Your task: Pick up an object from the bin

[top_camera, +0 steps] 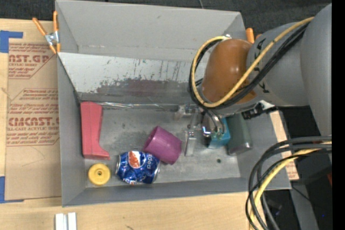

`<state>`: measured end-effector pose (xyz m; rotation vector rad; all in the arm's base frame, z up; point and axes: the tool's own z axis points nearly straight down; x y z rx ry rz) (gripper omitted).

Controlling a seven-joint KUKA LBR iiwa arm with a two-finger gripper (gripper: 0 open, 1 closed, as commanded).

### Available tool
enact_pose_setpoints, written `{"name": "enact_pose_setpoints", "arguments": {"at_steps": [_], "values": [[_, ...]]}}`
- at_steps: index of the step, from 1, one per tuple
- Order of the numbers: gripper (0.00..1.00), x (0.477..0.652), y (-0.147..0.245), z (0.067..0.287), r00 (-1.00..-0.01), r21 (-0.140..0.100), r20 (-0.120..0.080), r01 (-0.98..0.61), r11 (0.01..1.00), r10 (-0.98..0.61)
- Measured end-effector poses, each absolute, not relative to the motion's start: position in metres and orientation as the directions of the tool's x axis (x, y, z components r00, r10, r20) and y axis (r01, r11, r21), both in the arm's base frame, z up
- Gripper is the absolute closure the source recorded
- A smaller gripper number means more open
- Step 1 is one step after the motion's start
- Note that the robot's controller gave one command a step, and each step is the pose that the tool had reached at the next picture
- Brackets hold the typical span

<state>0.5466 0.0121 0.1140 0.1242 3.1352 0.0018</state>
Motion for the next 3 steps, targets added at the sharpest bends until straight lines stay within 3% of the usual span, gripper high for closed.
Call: {"name": "enact_pose_setpoints", "arguments": {"at_steps": [1,2,3], "values": [[0.0,0.544,0.015,0.105,-0.996,0.0,-0.002,0.089,0.996,0.089],[0.0,0.526,0.024,0.114,-0.997,0.001,0.0,0.077,0.997,0.077],[0.0,0.538,0.039,0.12,-0.989,-0.002,-0.004,-0.146,0.989,-0.146]]}}
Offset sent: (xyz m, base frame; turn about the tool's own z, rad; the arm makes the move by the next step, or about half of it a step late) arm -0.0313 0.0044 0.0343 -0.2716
